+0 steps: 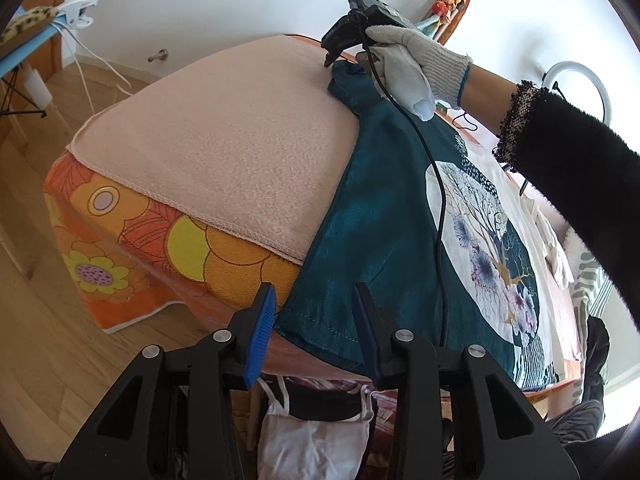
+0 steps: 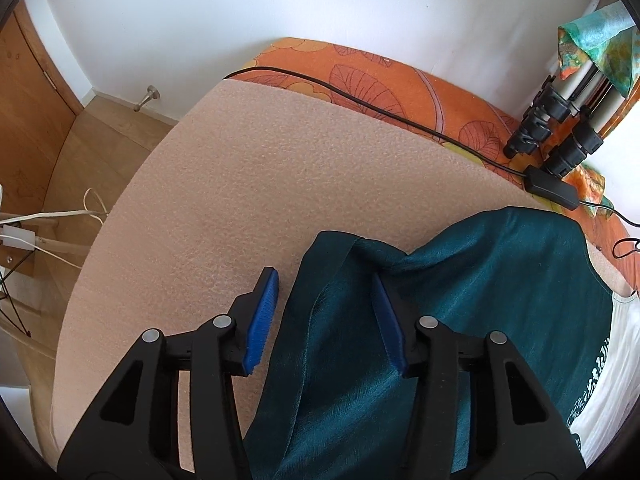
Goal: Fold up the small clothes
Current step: 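Move the right tool to the green sleeve edge and close on it, then lift the green sleeve with the right tool and fold it inward onto the shirt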
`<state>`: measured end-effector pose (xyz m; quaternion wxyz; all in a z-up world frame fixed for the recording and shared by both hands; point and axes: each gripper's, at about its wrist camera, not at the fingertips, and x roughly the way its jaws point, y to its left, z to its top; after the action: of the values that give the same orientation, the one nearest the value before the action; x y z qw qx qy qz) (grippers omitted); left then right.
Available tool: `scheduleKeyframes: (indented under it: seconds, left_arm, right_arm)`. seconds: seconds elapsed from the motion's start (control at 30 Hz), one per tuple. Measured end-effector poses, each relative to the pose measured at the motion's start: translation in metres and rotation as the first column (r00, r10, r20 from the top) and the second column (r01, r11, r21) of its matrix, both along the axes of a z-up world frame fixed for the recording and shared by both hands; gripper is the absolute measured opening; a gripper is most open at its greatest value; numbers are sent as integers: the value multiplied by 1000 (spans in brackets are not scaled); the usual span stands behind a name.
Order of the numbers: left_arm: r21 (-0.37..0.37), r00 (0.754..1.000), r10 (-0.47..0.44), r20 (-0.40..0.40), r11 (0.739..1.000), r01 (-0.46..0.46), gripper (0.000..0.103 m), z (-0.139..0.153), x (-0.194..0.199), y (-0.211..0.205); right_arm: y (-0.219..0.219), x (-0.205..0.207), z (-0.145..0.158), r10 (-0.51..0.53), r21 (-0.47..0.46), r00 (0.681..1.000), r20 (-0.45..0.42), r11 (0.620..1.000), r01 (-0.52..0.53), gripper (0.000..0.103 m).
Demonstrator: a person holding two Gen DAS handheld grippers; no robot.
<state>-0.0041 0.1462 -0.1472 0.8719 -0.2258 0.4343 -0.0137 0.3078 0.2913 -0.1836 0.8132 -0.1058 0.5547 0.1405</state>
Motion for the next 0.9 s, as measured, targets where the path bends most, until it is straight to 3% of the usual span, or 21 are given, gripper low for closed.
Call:
scheduleKeyframes:
  seconds: [0.03, 0.13, 0.27, 0.67, 0.9]
  left_arm:
    - [0, 1000, -11, -3, 1000, 11, 31, 0, 1, -2]
    - [-37, 1000, -26, -7, 999, 26, 11, -4, 2, -2]
    - [-112, 999, -27, 25, 993, 29, 5, -6, -1, 3]
    - [-153, 988, -83, 133, 983, 103, 3, 17, -6, -10]
    - [-126, 968, -162, 192, 974, 188, 2, 35, -6, -33]
  right_arm:
    - [0, 2, -1, 1, -5, 1000, 3, 1000, -1, 45]
    - [-1, 0, 2, -12, -17, 1000, 4, 1000, 12, 25]
    - [-4, -2, 3, -7, -32, 1000, 12, 999, 7, 8]
    - [-53, 0, 51, -71, 84, 996, 62, 994, 65, 5]
    - [-101, -6, 84, -99, 138, 991, 95, 987, 86, 5]
